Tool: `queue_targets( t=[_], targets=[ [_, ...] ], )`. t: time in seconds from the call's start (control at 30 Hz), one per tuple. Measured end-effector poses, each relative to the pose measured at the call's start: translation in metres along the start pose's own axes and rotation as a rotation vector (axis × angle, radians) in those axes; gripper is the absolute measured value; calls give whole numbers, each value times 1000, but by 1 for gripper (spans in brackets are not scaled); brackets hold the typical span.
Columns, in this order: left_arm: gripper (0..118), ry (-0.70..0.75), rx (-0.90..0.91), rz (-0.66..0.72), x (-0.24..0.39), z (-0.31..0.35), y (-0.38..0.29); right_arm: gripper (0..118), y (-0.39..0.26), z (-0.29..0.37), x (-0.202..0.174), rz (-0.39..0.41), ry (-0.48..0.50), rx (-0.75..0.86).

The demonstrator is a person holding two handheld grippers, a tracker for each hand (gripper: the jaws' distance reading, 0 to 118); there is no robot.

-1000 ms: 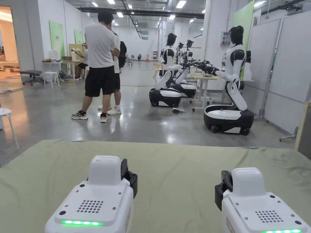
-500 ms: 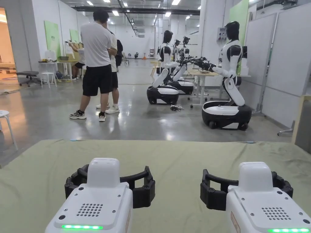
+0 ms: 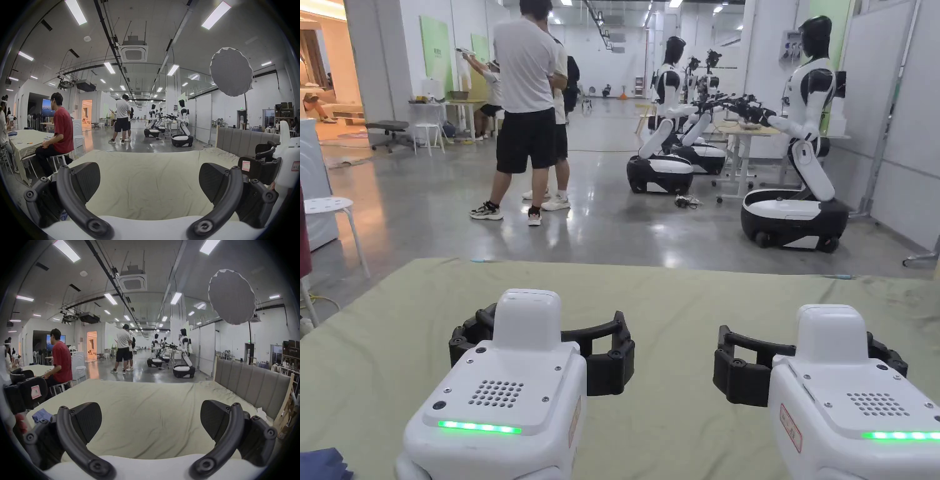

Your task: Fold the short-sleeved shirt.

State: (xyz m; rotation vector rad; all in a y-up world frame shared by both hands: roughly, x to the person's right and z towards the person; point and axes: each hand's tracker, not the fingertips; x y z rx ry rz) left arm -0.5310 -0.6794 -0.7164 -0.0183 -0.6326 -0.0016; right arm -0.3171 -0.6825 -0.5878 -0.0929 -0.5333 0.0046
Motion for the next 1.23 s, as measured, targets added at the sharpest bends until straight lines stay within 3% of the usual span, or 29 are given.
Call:
queue_targets(
  t=[0.47,0.57,0.93,1.07,1.23],
  targets=[
    [118,2,8,37,-7,6,0,118,8,10,-8,-13,-6,-11],
    [118,-4,6,43,-8,5,1,118,10,9,-8,-53,30,-28],
    [118,-6,9,38,-9,8,-2,118,2,0,-8,0,-80,-15],
    [118,-3,8,47,-11,8,-3,118,-1,1,-9,20,-74,-23],
    [118,-1,4,56,-13,8,-5,118,0,5,-5,-38,0,-30]
  ],
)
